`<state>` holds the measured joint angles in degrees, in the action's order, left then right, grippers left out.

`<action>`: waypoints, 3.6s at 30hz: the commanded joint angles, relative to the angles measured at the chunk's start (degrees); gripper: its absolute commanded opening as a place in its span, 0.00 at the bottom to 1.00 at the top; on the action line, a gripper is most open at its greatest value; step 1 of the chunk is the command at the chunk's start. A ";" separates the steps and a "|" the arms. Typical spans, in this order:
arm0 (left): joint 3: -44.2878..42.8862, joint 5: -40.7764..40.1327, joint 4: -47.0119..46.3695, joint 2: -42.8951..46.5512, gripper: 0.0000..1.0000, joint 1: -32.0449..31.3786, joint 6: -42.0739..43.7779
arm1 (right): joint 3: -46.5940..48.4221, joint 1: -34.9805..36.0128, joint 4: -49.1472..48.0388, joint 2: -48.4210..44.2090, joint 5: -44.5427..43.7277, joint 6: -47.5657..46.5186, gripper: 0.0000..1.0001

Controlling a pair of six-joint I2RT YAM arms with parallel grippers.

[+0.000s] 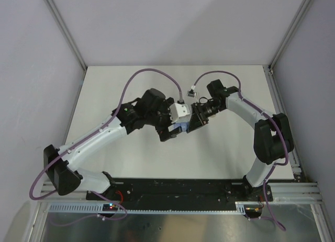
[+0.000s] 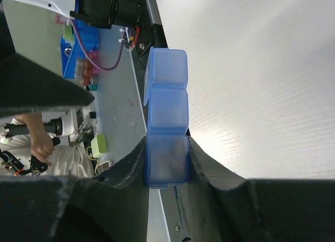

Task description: Sort the pills into containers

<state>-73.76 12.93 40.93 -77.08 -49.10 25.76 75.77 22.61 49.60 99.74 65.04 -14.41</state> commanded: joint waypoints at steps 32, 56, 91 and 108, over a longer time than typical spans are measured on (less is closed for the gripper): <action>-8.45 35.20 6.48 -14.18 0.15 10.91 -2.73 | 2.02 2.39 2.42 -9.91 3.63 -5.47 0.00; -9.83 37.04 6.46 -13.61 0.72 10.93 -5.04 | 1.14 2.81 1.93 -10.83 3.08 -5.79 0.00; -13.20 40.51 6.54 -18.12 0.09 9.96 -6.77 | 0.17 3.35 1.38 -12.56 3.74 -5.70 0.00; -10.25 37.71 6.45 -13.18 0.80 11.63 -6.05 | -0.18 2.92 1.84 -13.53 3.80 -6.43 0.00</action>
<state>-84.93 51.09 48.07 -93.62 -38.30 19.49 75.35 25.71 51.99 88.90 66.72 -20.23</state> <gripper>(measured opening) 0.816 0.324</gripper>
